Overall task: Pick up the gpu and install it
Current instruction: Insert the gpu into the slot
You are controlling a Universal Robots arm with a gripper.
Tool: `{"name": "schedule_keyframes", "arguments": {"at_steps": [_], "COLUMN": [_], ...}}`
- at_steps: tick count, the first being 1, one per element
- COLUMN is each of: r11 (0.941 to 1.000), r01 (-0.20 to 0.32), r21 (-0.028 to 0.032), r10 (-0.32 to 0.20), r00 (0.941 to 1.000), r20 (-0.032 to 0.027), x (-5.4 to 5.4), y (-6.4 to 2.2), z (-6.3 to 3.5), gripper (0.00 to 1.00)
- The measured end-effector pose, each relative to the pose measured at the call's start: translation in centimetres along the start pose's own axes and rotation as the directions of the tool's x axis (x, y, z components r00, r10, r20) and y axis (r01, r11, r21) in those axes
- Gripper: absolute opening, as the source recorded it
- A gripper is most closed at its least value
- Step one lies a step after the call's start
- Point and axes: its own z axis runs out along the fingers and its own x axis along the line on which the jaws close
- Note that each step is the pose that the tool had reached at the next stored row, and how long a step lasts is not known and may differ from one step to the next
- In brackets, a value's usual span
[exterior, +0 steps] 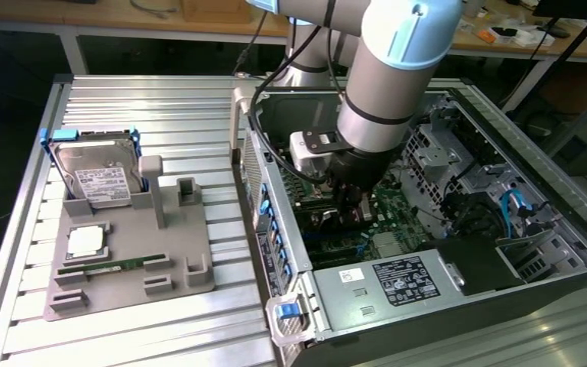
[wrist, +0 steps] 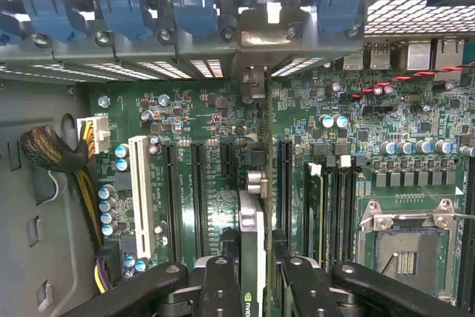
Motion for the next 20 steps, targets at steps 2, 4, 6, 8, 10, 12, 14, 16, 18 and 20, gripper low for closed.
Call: {"name": "schedule_keyframes", "arguments": {"at_steps": [2, 4, 6, 8, 10, 12, 14, 16, 18, 20], "r11": [1.0000, 1.0000, 1.0000, 1.0000, 1.0000, 1.0000, 1.0000, 1.0000, 1.0000, 1.0000], "r01": [0.000, 0.000, 0.000, 0.000, 0.000, 0.000, 0.000, 0.000, 0.000, 0.000], "r21": [0.0001, 0.0001, 0.0001, 0.0001, 0.0000, 0.0000, 0.0011, 0.0003, 0.0004, 0.0003], "r10": [0.000, 0.000, 0.000, 0.000, 0.000, 0.000, 0.000, 0.000, 0.000, 0.000], "r00": [1.0000, 1.0000, 1.0000, 1.0000, 1.0000, 1.0000, 1.0000, 1.0000, 1.0000, 1.0000], "r20": [0.0000, 0.0001, 0.0000, 0.0000, -0.0003, -0.0001, 0.0021, 0.0005, 0.0005, 0.0004], "x": [0.00, 0.00, 0.00, 0.00, 0.01, 0.01, -0.02, 0.00, 0.00, 0.00], "y": [0.01, 0.03, 0.04, 0.05, 0.05, 0.06, 0.06, 0.06, 0.06, 0.06], "z": [0.02, 0.08, 0.12, 0.17, 0.22, 0.28, 0.39, 0.23, 0.23, 0.22], "gripper": [0.27, 0.27, 0.27, 0.27, 0.27, 0.27, 0.27, 0.27, 0.27, 0.27]}}
